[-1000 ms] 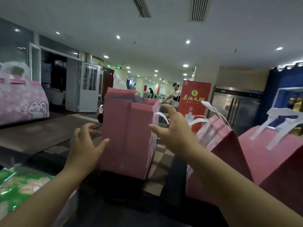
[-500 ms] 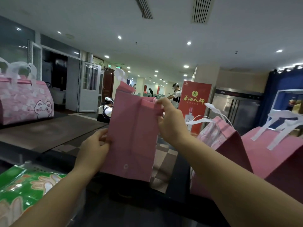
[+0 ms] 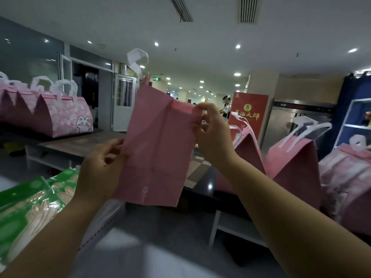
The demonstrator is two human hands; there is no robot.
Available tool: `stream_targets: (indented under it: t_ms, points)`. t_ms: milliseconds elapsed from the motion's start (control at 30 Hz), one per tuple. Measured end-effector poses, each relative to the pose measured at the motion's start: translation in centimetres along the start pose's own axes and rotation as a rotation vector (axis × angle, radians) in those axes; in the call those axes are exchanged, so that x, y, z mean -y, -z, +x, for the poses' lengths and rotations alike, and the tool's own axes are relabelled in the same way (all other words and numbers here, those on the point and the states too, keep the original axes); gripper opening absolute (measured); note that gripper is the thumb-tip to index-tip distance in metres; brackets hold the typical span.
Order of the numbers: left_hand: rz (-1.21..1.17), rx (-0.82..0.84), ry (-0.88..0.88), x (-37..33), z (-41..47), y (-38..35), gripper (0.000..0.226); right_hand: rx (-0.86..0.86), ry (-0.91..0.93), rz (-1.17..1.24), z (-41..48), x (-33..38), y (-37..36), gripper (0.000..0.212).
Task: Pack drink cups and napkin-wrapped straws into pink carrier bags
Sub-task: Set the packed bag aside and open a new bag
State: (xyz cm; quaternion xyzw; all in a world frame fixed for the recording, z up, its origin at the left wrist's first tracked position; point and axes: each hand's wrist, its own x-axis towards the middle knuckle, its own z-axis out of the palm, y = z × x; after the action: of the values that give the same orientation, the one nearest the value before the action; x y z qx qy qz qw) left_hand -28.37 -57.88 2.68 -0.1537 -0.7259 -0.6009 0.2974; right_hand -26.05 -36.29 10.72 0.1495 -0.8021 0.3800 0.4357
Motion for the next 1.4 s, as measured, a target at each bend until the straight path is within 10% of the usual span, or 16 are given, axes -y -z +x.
stream_targets:
  t_ms: [433,1033,1400]
  points:
    - [-0.108,0.061,0.085,-10.1,-21.7,-0.2,0.027,0.125,-0.138,0.198,-18.1,6.5,17.9,0.045]
    - [0.059,0.713,0.210,-13.1,-36.6,-20.5,0.029,-0.113,-0.384,-0.371,-34.9,2.6,37.4,0.039]
    - [-0.032,0.929,0.315,-12.7,-37.6,-27.5,0.060,0.266,-0.664,-0.386,-36.2,1.0,38.1,0.038]
